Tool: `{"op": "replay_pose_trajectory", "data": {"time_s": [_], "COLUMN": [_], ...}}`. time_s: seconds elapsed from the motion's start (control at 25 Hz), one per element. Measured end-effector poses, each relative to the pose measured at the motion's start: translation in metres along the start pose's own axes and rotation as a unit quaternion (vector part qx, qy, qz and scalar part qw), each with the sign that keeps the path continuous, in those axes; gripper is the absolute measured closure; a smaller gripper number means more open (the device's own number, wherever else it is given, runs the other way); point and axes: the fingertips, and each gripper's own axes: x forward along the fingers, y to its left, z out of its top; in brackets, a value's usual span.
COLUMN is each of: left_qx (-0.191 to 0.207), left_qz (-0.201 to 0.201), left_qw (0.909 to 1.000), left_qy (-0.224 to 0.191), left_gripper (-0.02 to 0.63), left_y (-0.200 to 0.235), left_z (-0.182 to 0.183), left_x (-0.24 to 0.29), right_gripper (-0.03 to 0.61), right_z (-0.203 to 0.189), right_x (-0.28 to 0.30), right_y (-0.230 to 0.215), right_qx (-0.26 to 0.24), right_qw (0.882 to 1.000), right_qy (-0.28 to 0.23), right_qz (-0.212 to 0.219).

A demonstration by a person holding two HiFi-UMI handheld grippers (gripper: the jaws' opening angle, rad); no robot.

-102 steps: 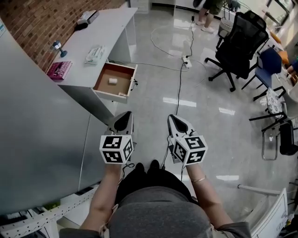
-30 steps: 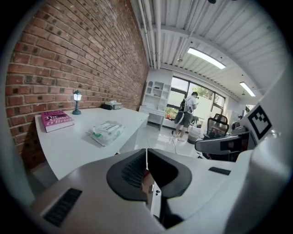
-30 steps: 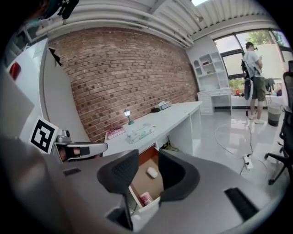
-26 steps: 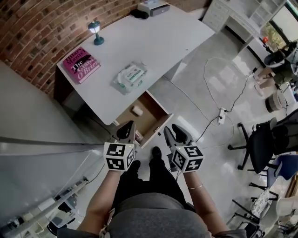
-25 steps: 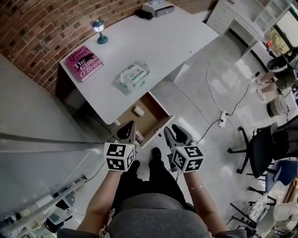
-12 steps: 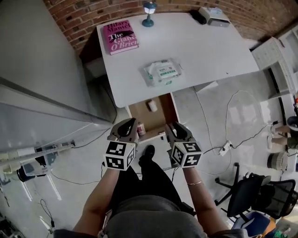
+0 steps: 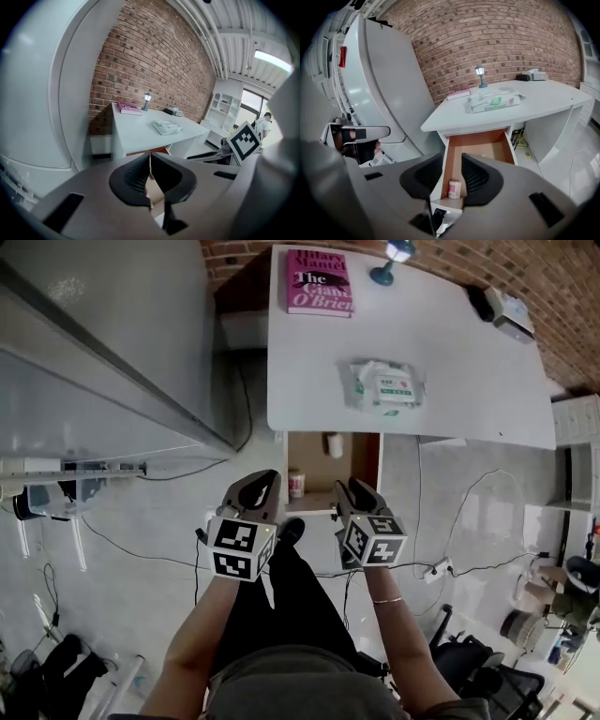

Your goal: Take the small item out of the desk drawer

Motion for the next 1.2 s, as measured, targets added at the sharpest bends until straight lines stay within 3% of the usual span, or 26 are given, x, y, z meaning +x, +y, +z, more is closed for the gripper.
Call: {"op": "replay_pose_trajectory", "data": {"time_s": [0.28,1.2], "left_qx": [-0.029,-0.062], "left_qz": [0.033,0.041], "left_qw": [0.999,0.9972], "left_qy": [-0.004,0.004], "left_gripper": [0.586,0.586], "left_y": [0.027,0.042], "left_z": [-0.012,-0.057], "left_x": [-0.003,0.038], "right_gripper": [0.437,0.417], "right_z": [-0.01,-0.046], "right_x": [0.036,0.13], "right_y": [-0.002,-0.059], "right_qx": [-0.021,-0.091], "right_qw": [0.999,0.989], "right_qy": [0.036,0.11], "right_qz": [0.006,-0.035]}}
